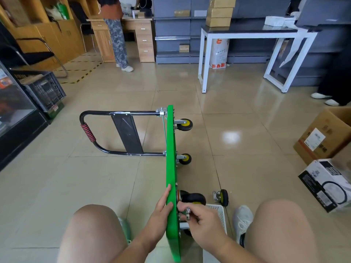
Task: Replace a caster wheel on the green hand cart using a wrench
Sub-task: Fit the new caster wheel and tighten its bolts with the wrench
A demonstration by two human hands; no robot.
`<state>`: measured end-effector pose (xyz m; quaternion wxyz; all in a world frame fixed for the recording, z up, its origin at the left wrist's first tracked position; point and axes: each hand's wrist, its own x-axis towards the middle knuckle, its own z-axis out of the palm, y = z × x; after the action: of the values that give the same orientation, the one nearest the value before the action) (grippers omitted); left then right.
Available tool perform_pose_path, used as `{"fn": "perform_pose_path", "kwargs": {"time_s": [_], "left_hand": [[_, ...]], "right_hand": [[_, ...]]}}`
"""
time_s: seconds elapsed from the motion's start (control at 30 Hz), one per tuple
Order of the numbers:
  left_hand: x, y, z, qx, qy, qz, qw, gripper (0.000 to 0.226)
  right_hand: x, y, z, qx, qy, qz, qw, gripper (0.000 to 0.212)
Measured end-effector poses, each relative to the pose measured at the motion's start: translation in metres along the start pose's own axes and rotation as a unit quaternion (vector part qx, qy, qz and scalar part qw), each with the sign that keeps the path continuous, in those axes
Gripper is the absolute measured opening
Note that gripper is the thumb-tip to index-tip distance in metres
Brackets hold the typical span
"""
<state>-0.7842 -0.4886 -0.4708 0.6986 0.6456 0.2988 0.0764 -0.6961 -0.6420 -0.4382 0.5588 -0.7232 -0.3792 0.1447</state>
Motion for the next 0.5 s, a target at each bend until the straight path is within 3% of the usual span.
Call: {"fn": "perform_pose_path", "kwargs": {"time_s": [0.23,0.4,0.5], "left_hand": [[-0.001,0.004,0.001,0.005,-0.001,-0.005,1.0,0.054],[0.0,0.002,0.001,0.004,0.006,-0.007,1.0,0.054],[0.001,0.0,0.0,0.006,0.006,-0.008,1.0,0.053]], "right_hand": [[0.005,-0.003,0.005,-0.027,-0.042,-0.014,0.999,0.032],[0.046,-0.011,0.008,-0.042,-0.037,0.06,0.997,0.018],[0.086,-0.011,0.004,0.016,-0.033,0.159,0.987,0.017]]}}
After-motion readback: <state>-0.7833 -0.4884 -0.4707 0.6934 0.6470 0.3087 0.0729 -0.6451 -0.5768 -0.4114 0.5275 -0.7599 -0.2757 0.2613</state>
